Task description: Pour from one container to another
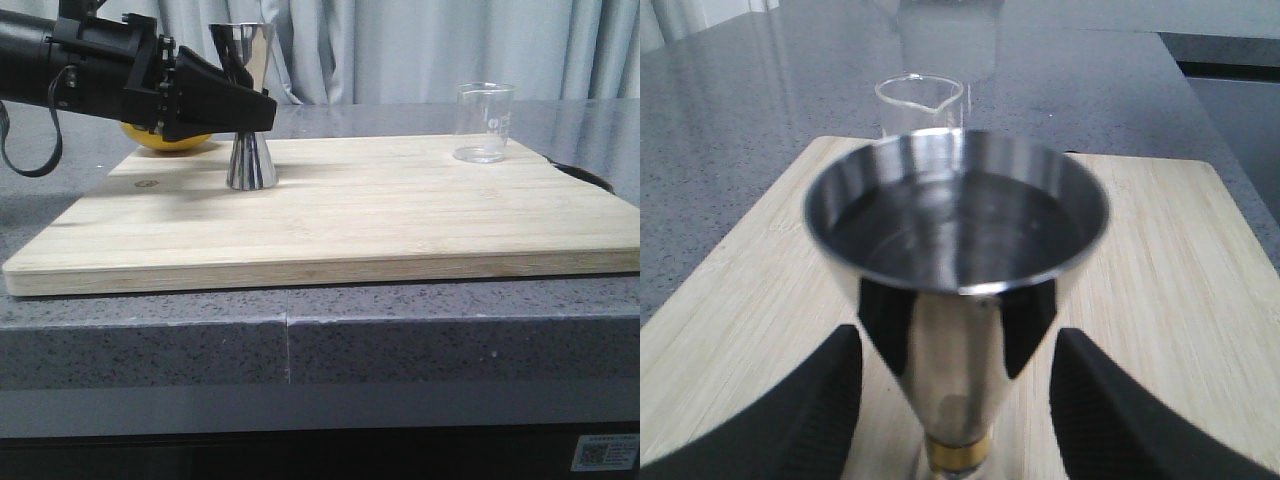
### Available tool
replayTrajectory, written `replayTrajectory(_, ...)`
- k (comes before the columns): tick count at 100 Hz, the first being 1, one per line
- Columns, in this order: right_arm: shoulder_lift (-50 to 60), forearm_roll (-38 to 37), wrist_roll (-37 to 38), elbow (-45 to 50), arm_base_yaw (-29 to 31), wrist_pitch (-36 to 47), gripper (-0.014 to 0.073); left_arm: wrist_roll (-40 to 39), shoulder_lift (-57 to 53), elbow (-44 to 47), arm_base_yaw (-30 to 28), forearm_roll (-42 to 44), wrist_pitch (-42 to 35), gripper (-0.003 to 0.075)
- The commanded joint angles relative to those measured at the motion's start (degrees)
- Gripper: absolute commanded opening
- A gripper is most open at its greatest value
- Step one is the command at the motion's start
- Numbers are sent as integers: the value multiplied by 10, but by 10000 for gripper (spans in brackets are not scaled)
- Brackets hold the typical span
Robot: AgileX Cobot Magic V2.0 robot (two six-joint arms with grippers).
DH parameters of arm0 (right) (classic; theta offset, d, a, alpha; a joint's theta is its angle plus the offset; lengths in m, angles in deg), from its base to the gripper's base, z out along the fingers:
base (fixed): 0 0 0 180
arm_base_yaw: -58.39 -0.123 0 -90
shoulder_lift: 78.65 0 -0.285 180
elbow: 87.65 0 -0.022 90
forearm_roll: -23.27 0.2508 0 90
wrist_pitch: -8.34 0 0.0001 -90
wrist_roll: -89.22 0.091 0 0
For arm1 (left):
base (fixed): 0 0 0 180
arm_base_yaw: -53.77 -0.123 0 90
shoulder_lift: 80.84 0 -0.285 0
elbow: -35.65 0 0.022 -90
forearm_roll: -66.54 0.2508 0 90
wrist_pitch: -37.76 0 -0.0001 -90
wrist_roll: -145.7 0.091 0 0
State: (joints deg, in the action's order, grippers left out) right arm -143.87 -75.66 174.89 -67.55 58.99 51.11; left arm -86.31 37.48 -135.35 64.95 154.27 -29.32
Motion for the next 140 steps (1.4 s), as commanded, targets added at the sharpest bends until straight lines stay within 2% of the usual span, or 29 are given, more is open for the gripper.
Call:
replayTrajectory(1, 10, 23, 0, -13, -1, -8, 523, 1, -28, -12, -2, -33, -51, 414)
replayTrajectory(47, 10, 23, 0, -13, -1, -8, 523, -20, -40, -13, -16, -26, -63, 424)
replayTrajectory(74, 10, 23, 0, -13, -1, -15, 523, -58, -64, -13, -38, -4, -81, 424)
replayTrajectory(140, 10, 23, 0, -13, -1, -17, 524, -140, -79, -13, -45, 58, -108, 424)
